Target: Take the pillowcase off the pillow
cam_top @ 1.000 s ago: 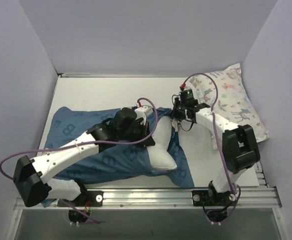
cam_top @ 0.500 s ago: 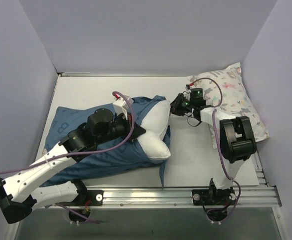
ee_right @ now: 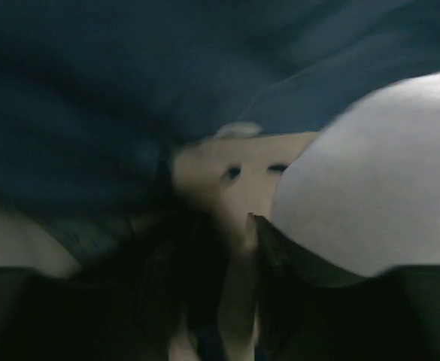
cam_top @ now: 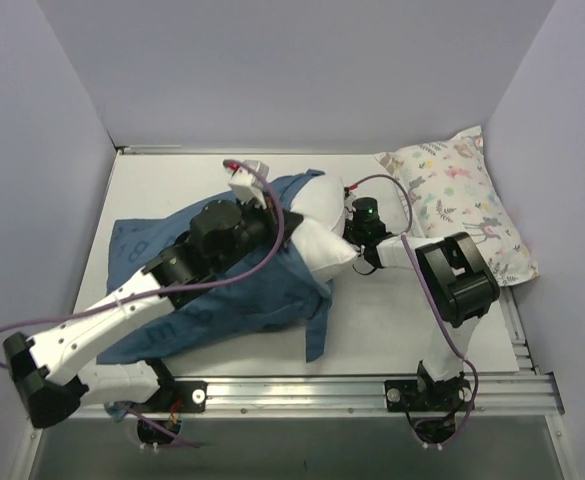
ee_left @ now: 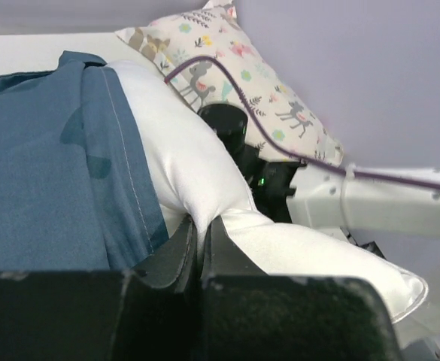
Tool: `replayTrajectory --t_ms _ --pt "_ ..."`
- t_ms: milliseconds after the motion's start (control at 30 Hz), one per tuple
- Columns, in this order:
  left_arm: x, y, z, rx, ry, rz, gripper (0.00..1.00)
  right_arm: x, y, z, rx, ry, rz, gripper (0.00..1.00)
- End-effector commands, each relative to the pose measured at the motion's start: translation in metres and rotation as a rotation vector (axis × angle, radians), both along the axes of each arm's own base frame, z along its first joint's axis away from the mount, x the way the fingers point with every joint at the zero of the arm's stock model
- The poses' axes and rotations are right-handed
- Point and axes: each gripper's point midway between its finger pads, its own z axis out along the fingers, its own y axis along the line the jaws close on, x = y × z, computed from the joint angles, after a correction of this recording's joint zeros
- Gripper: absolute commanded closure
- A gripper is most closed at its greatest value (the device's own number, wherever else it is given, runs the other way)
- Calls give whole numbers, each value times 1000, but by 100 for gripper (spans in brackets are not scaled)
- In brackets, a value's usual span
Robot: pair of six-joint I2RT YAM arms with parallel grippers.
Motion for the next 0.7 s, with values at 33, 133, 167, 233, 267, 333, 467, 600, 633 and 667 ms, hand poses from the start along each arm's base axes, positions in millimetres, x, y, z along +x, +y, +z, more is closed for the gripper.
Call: replayTrajectory --t_ms 33,133,167,233,267,333,467,600,633,667 --pt "25 -21 108 -273 -199 58 100 -10 15 35 50 -163 22 49" --pt "42 -23 83 -211 -167 130 100 -19 0 31 28 -139 -24 38" --pt "45 -24 77 -197 -159 137 100 -19 -6 35 18 -136 -50 37" --pt "51 -28 61 -167 -140 142 100 -27 -20 19 -36 -82 -93 33" --pt "52 -30 50 -159 -126 138 100 -28 -26 27 -45 -100 -109 32" --pt "53 -34 37 -162 -105 123 100 -35 -39 17 -116 -63 -150 27" --pt "60 -34 20 -163 -79 121 100 -47 -66 28 -234 -62 -226 24" --pt "65 -41 19 -170 -67 76 100 -55 -95 34 -291 -42 -295 20" --pt "67 -43 15 -163 -61 70 100 -58 -101 33 -303 -25 -302 19" --pt "66 -46 13 -158 -56 52 100 -59 -108 39 -310 -38 -319 19"
